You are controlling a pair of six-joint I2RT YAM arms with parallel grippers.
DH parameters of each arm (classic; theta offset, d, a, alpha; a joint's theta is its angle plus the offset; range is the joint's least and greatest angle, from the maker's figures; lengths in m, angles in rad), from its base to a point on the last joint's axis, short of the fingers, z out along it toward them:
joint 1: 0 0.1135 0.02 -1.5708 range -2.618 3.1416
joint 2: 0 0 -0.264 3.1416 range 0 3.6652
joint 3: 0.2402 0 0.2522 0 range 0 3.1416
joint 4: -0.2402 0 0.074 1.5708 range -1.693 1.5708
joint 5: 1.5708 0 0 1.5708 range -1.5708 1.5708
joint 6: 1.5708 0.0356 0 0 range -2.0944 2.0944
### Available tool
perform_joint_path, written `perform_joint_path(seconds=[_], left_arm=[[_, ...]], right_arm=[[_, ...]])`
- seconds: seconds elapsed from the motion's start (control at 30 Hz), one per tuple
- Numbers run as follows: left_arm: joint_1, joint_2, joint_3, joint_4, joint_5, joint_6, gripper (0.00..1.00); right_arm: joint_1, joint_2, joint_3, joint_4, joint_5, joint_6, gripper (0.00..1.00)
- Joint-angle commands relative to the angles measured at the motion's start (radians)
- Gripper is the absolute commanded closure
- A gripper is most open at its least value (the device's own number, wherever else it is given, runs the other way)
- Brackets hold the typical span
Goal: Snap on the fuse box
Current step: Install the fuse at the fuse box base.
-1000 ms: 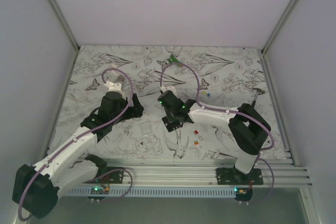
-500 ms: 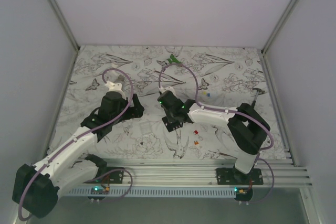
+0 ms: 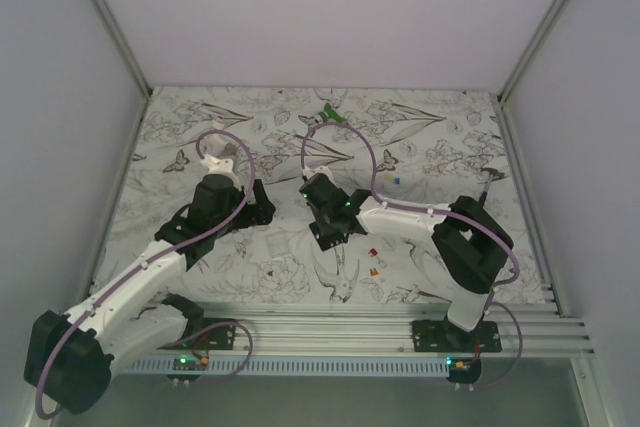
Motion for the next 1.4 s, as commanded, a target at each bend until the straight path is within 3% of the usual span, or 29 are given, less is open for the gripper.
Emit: perform_joint_path(seconds=[0.0,0.3,1.23,1.37], left_arm=[[0.009,-0.003,-0.004,-0.017,0.011,-0.005,0.00],[0.009,-0.006,-0.005,-0.017,0.010,-0.005,0.00],[0.011,-0.015,-0.007,-0.018,0.015,-0.007,0.00],[0.011,-0.017,-0.007,-0.018,0.017,-0.008,0.00]], right_arm=[[0.012,-0.013,0.039,-0.004,0.001,0.005,0.66],[0.012,-0.029,0.050,0.002,0.050,0.011,0.67],[-0.019,0.029,0.044,-0.066,0.057,0.085,1.00],[-0.046,0.042,0.025,-0.093,0.039,0.128,1.00]])
